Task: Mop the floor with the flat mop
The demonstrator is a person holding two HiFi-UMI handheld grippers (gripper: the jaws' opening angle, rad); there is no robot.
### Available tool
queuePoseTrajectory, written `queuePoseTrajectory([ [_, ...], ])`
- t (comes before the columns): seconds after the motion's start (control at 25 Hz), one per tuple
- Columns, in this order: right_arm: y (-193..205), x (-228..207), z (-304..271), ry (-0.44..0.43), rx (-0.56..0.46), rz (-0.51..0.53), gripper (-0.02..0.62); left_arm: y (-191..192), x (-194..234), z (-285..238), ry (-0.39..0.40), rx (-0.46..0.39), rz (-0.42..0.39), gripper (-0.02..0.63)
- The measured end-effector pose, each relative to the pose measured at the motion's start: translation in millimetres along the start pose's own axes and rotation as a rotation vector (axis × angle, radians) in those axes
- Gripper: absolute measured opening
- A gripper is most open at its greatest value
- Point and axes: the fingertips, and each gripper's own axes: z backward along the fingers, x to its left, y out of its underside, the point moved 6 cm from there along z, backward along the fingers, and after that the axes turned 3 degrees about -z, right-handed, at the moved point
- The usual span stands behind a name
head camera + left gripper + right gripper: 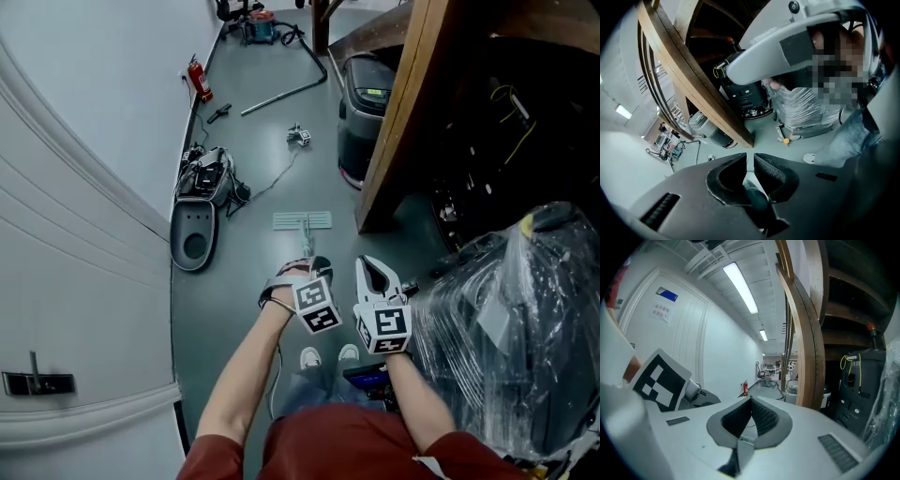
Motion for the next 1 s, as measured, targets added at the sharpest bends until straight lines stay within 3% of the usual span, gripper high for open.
queuePoseTrajectory([
  [0.52, -10, -36, -22, -0.028, -0.012, -0.022, 0.017, -29, 21, -13, 0.03, 0.034, -0.024, 0.052],
  [1.0, -5, -68, -9, -0.041, -0.025, -0.045, 0.017, -42, 9, -22, 0.024, 0.065, -0.04, 0.054],
])
